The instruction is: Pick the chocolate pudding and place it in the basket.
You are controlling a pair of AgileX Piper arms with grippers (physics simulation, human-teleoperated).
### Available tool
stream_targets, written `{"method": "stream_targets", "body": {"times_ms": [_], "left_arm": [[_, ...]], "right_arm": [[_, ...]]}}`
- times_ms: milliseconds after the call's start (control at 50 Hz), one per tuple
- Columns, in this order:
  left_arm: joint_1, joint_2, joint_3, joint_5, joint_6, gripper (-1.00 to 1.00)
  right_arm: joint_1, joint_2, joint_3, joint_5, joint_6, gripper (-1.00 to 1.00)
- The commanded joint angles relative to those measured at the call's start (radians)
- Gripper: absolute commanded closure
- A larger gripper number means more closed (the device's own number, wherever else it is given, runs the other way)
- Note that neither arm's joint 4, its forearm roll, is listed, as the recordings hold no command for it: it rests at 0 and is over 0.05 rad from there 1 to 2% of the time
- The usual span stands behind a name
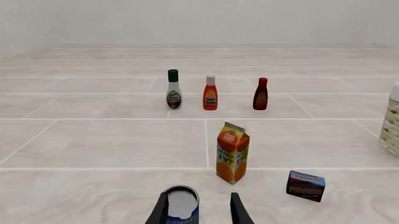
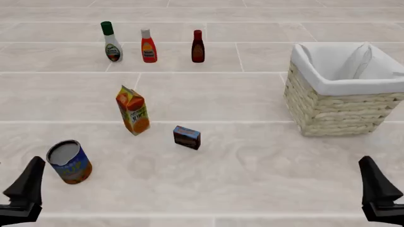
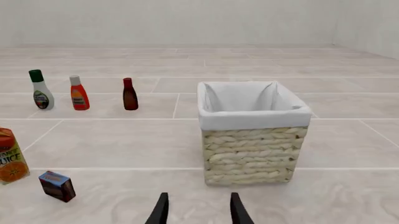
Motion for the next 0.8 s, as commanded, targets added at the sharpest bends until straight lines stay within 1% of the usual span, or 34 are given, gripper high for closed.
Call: {"method": "stream_targets", "body": {"times_ms": [20,280,320,340,360,420,440,480,520,580,620,660,680,700,800], "left_arm": [[0.0,0.0,0.0,0.0,0.0,-1.0],[0.0,0.0,0.0,0.0,0.0,-1.0],[0.0,0.0,0.0,0.0,0.0,-1.0],[0.0,0.0,0.0,0.0,0.0,-1.0],[0.0,0.0,0.0,0.0,0.0,-1.0],[0.0,0.0,0.0,0.0,0.0,-1.0],[0.0,0.0,0.0,0.0,0.0,-1.0],[0.0,0.0,0.0,0.0,0.0,-1.0],[0.0,0.0,0.0,0.0,0.0,-1.0],[0.0,0.0,0.0,0.0,0.0,-1.0],[0.0,0.0,0.0,0.0,0.0,-1.0],[0.0,0.0,0.0,0.0,0.0,-1.0],[0.0,0.0,0.0,0.0,0.0,-1.0],[0.0,0.0,0.0,0.0,0.0,-1.0],[0.0,0.0,0.0,0.0,0.0,-1.0]], "right_arm": [[-0.004,0.027,-0.001,-0.024,0.003,-1.0],[-0.008,0.045,0.0,-0.04,-0.002,-1.0],[-0.006,0.049,-0.001,-0.045,-0.023,-1.0],[0.005,0.103,0.0,-0.078,-0.036,-1.0],[0.004,0.127,0.0,-0.096,-0.041,-1.0],[0.004,0.17,0.0,-0.137,-0.035,-1.0],[0.004,0.17,0.0,-0.137,-0.035,-1.0],[0.012,0.219,-0.002,-0.173,-0.027,-1.0],[0.021,0.232,-0.001,-0.191,-0.042,-1.0],[0.03,0.302,-0.005,-0.243,-0.029,-1.0],[0.03,0.321,-0.007,-0.259,-0.028,-1.0],[0.036,0.364,-0.016,-0.294,-0.041,-1.0],[0.036,0.367,-0.016,-0.297,-0.041,-1.0],[0.035,0.401,-0.023,-0.318,-0.033,-1.0],[0.048,0.464,-0.047,-0.365,-0.04,-1.0]]}}
